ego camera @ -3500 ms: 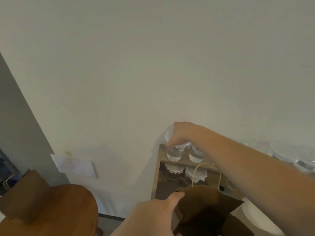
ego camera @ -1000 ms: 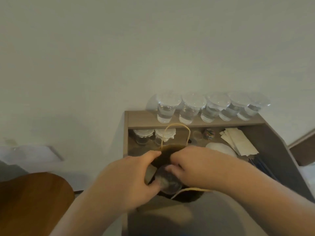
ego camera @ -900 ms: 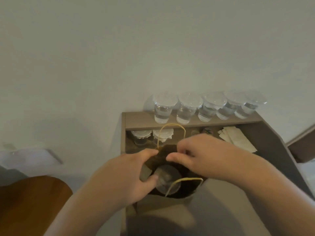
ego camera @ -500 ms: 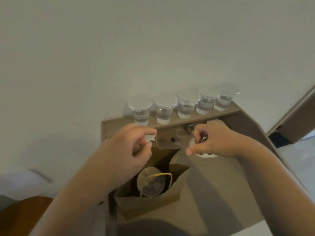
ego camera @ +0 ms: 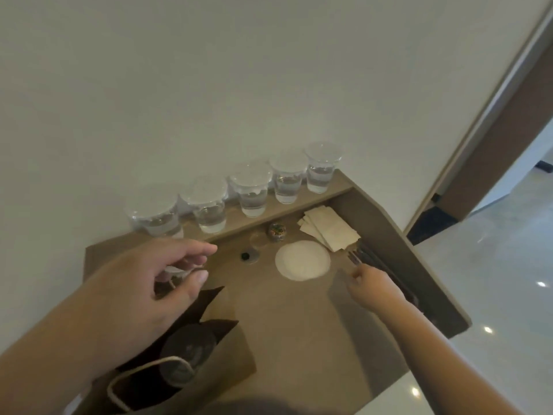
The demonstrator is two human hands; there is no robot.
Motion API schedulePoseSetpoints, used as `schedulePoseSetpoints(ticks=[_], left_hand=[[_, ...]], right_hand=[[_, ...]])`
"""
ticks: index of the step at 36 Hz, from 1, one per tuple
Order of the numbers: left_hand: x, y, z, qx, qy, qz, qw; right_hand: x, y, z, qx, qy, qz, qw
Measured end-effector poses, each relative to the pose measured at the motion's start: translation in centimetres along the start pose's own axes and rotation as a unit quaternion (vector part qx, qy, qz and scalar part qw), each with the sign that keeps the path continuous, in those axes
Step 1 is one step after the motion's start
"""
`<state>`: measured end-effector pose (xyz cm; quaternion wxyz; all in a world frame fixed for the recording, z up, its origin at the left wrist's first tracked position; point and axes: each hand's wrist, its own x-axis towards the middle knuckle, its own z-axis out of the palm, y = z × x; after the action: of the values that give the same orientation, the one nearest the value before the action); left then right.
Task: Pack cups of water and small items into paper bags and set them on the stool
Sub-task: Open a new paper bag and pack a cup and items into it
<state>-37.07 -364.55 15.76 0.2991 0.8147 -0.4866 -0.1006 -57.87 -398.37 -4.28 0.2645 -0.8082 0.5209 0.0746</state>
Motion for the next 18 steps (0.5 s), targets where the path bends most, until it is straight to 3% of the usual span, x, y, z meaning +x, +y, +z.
schedulePoseSetpoints(ticks=[9, 18], left_hand=[[1.1, 1.9, 2.3, 0.006, -0.056, -0.02, 0.998], [1.5, 2.0, 3.5, 0.029, -0.098, -0.044, 0.994]], right_hand=[[4.3, 3.7, 2.8, 0.007, 0.018, 0.063, 0.998], [7.5, 4.6, 2.8, -0.019, 0.065, 0.07, 0.995]])
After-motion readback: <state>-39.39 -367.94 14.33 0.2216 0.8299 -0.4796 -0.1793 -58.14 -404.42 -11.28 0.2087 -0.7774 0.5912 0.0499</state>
